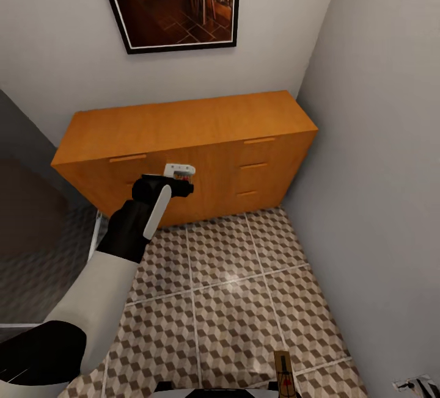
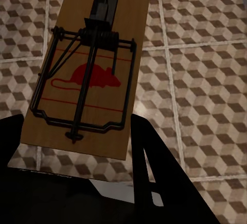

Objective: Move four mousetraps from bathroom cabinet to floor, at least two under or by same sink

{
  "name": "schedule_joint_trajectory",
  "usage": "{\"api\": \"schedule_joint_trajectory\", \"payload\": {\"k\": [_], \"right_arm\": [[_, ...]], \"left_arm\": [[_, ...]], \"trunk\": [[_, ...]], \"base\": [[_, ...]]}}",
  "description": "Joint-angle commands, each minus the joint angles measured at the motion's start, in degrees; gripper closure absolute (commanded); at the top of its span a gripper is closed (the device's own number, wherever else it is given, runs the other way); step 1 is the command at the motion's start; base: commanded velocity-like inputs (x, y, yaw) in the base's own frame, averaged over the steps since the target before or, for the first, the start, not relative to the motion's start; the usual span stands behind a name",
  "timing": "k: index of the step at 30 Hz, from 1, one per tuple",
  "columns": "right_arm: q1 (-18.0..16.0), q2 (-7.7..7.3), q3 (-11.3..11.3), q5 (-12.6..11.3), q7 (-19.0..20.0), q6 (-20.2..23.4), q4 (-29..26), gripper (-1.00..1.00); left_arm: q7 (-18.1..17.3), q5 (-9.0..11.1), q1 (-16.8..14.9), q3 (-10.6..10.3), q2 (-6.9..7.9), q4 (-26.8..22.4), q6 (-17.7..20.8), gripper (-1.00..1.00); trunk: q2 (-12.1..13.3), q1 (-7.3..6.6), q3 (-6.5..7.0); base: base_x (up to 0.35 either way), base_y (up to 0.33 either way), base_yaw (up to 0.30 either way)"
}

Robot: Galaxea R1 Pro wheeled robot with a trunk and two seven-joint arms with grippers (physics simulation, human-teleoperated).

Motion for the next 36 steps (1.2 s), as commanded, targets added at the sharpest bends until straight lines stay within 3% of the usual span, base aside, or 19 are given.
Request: {"api": "schedule_joint_trajectory", "payload": {"k": [1,5,8,15,20,22,24,30,32,36], "right_arm": [[-0.03,-0.01,0.33,-0.68,0.54,-0.16,0.03,1.00],[-0.03,-0.01,0.33,-0.68,0.54,-0.16,0.03,1.00],[-0.03,-0.01,0.33,-0.68,0.54,-0.16,0.03,1.00],[-0.03,-0.01,0.33,-0.68,0.54,-0.16,0.03,1.00],[-0.01,-0.02,0.33,-0.68,0.54,-0.16,0.03,1.00],[-0.02,-0.03,0.33,-0.68,0.54,-0.16,0.03,1.00],[-0.02,-0.04,0.33,-0.68,0.54,-0.16,0.03,1.00],[-0.03,-0.05,0.32,-0.68,0.54,-0.16,0.03,1.00],[-0.03,-0.05,0.31,-0.68,0.54,-0.16,0.03,1.00],[-0.03,-0.09,0.26,-0.68,0.54,-0.16,0.03,1.00]], "left_arm": [[0.50,0.50,0.03,-0.09,0.01,1.07,0.08,1.00],[0.43,0.50,0.43,-0.15,0.01,4.92,-1.67,1.00],[0.41,0.50,1.13,-0.28,-0.06,9.54,-5.14,1.00],[0.47,0.52,1.64,-4.97,-0.24,21.35,-13.39,1.00],[0.41,0.57,1.76,-5.84,-0.31,30.20,-19.36,1.00],[0.36,0.58,1.87,-5.95,-0.31,35.06,-23.49,1.00],[-0.13,0.58,2.15,-6.01,-0.33,42.77,-30.05,1.00],[-7.45,0.55,2.46,-6.05,-0.11,65.18,-50.69,1.00],[-8.94,0.57,3.07,-6.02,0.05,68.38,-55.57,1.00],[-10.38,0.52,8.01,-5.98,1.61,70.97,-62.47,1.00]], "trunk": [[-0.09,0.03,-0.08],[-0.09,0.03,-0.08],[-0.09,0.03,-0.08],[-0.09,0.03,-0.08],[-0.09,0.03,-0.08],[-0.09,0.03,-0.08],[-0.09,0.03,-0.08],[-0.09,0.03,-0.08],[-0.09,0.03,-0.08],[-0.09,0.03,-0.08]], "base": [[-0.003,0.000,0.000],[-0.001,0.000,0.000],[0.000,0.000,0.000],[0.000,0.000,0.000],[0.000,0.000,0.000],[0.000,0.000,0.000],[0.000,0.000,0.000],[0.000,0.000,0.000],[0.000,0.000,0.000],[0.000,0.000,0.000]]}}
